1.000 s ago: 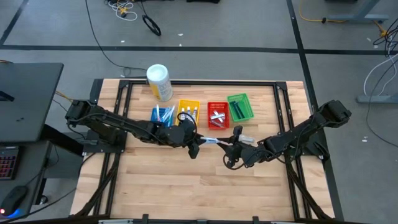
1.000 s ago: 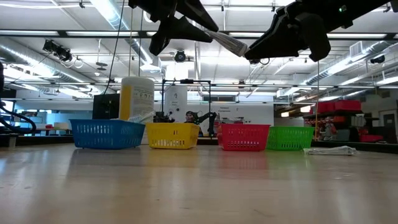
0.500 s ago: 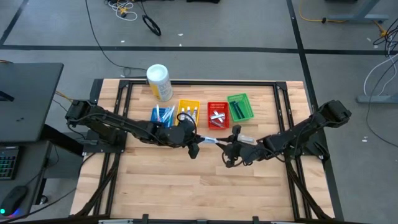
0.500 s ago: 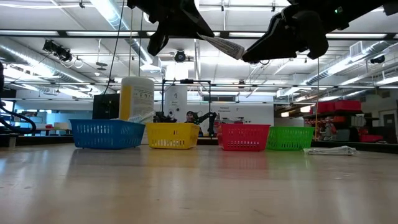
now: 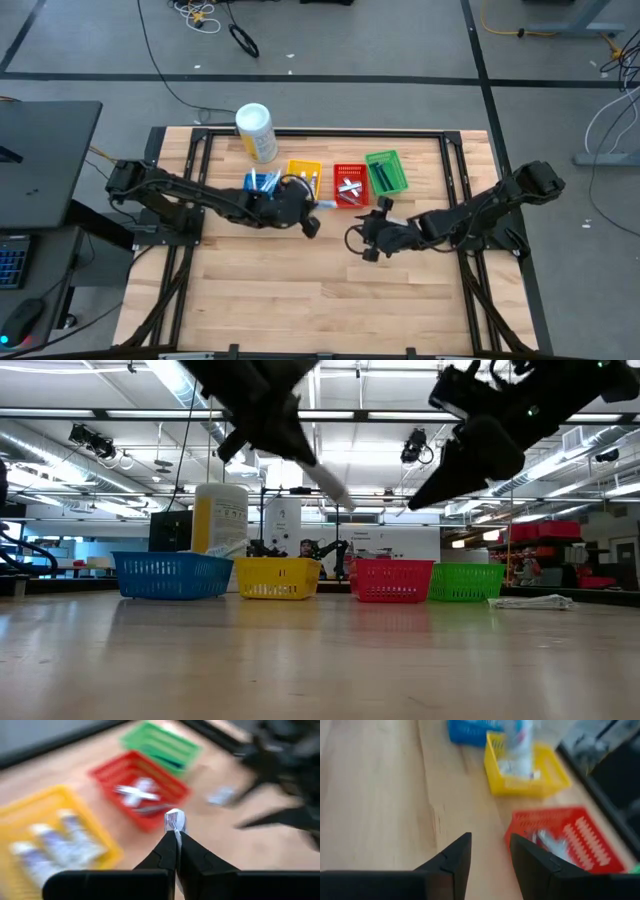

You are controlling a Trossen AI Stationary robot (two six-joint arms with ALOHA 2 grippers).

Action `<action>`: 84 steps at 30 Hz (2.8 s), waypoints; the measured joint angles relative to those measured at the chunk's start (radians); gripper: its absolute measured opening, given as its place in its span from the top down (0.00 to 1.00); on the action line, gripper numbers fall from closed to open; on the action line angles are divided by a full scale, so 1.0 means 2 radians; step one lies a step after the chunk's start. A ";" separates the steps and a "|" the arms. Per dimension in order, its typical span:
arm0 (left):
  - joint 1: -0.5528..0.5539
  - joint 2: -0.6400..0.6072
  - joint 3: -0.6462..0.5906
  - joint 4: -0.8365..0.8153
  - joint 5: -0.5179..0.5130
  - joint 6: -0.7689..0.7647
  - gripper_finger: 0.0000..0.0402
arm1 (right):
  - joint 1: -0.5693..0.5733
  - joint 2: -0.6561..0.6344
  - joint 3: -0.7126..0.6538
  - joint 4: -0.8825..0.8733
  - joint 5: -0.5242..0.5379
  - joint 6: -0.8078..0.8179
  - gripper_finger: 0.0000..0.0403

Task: Pick & Place Travel size toiletries
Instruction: Put the white toothpaste into the yellow bin, then put the silver nail cutter into the red bin

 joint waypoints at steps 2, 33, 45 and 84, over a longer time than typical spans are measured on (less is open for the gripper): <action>0.014 0.000 0.000 -0.027 -0.030 0.001 0.97 | -0.005 0.000 0.000 -0.019 -0.014 0.021 0.64; 0.142 0.088 0.000 -0.071 0.010 0.204 0.70 | -0.044 0.000 0.000 -0.234 -0.129 0.124 0.51; 0.110 0.077 0.056 -0.078 0.011 0.206 0.60 | -0.092 0.000 -0.009 -0.338 -0.189 0.167 0.50; -0.056 -0.010 0.081 -0.172 -0.085 0.084 0.65 | -0.126 0.002 0.052 -0.004 -0.250 0.058 0.86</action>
